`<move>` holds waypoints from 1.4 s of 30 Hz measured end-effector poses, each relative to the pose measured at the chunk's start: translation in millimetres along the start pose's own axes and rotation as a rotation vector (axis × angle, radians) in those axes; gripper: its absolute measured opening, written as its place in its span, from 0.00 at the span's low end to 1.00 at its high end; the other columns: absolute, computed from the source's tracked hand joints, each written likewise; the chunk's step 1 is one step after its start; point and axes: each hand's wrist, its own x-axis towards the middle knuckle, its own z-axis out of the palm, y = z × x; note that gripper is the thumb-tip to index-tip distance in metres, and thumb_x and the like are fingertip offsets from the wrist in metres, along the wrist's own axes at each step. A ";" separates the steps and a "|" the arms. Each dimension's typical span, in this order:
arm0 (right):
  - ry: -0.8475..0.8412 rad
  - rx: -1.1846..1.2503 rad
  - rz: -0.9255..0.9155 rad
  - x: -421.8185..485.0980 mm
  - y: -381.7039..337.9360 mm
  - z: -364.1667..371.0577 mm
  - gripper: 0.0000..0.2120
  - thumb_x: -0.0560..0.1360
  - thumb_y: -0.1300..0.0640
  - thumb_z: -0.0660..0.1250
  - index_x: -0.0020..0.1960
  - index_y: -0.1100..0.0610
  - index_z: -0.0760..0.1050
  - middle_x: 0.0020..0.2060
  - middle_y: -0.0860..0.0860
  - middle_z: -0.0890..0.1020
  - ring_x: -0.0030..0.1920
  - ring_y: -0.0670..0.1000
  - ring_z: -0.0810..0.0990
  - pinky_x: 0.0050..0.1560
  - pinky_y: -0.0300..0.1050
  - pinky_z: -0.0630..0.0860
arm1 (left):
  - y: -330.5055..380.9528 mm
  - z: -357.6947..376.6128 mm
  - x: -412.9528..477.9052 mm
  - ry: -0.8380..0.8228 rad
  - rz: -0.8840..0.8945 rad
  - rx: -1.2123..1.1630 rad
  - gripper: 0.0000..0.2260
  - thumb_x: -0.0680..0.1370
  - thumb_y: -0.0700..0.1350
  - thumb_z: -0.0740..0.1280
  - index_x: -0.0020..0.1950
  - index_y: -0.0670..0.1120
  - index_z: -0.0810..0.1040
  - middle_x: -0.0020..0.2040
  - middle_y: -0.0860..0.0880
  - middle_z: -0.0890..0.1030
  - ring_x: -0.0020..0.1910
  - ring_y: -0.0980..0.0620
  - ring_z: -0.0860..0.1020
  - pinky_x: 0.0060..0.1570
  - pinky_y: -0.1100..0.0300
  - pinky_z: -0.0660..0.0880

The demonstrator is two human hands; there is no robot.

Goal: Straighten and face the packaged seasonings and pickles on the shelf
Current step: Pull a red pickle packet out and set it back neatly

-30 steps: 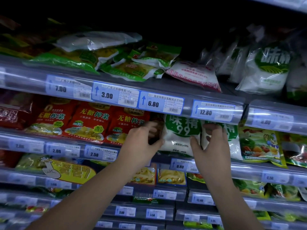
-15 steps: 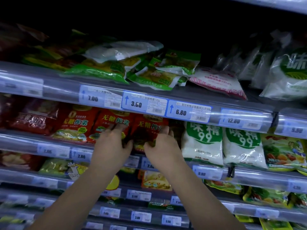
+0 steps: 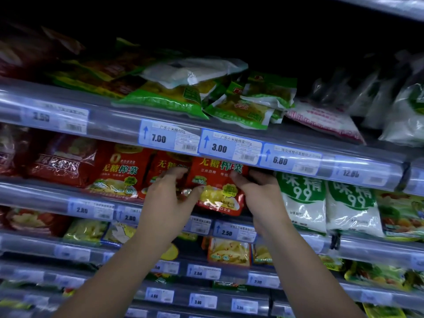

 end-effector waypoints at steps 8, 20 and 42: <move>-0.335 0.107 0.107 -36.2 10.0 -27.7 0.12 0.76 0.55 0.71 0.57 0.59 0.82 0.50 0.57 0.89 0.50 0.57 0.88 0.49 0.52 0.84 | 15.4 -11.5 -13.3 -0.405 -0.337 -0.805 0.13 0.70 0.42 0.76 0.53 0.42 0.84 0.49 0.44 0.88 0.49 0.44 0.87 0.46 0.51 0.83; -0.529 0.031 0.028 -61.6 23.0 -79.6 0.11 0.76 0.57 0.68 0.56 0.58 0.83 0.50 0.56 0.89 0.49 0.56 0.88 0.42 0.44 0.84 | 29.7 -19.8 -62.5 -0.380 -0.353 -0.800 0.15 0.71 0.48 0.73 0.55 0.45 0.85 0.53 0.45 0.87 0.52 0.46 0.86 0.51 0.50 0.81; -0.615 -0.135 0.050 -83.1 31.8 -94.7 0.09 0.79 0.59 0.68 0.57 0.56 0.83 0.49 0.54 0.89 0.50 0.56 0.88 0.49 0.52 0.83 | 33.4 -39.5 -84.9 -0.090 -0.095 -0.240 0.12 0.82 0.43 0.63 0.62 0.55 0.81 0.50 0.52 0.85 0.46 0.56 0.84 0.37 0.58 0.84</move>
